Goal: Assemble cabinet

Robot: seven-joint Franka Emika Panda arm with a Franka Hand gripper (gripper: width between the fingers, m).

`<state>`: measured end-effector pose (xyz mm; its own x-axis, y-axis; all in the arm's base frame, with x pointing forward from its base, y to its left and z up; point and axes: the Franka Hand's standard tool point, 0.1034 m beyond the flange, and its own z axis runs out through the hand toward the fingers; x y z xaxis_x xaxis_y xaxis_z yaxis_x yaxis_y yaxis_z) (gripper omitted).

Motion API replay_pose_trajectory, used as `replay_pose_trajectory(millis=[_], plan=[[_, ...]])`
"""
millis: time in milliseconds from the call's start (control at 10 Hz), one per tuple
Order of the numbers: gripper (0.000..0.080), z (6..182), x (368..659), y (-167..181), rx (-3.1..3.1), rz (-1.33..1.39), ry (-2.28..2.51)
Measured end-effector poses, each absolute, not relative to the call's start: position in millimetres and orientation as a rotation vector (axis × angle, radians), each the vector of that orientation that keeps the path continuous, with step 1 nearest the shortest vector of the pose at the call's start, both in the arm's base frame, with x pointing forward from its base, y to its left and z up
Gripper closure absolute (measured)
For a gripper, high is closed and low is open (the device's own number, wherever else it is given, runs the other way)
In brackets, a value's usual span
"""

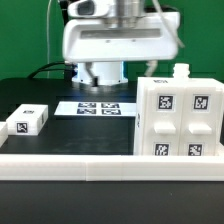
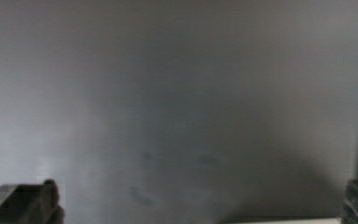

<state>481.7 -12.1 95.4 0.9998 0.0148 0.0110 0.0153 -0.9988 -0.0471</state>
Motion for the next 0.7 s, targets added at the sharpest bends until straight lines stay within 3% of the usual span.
replay_pose_trajectory(millis=[200,700], plan=[[0.0002,87.6,472.9,-59.0,-3.110,-0.018,-0.023],[0.0002,85.7,465.9,-105.7,-3.129,-0.017,-0.013]])
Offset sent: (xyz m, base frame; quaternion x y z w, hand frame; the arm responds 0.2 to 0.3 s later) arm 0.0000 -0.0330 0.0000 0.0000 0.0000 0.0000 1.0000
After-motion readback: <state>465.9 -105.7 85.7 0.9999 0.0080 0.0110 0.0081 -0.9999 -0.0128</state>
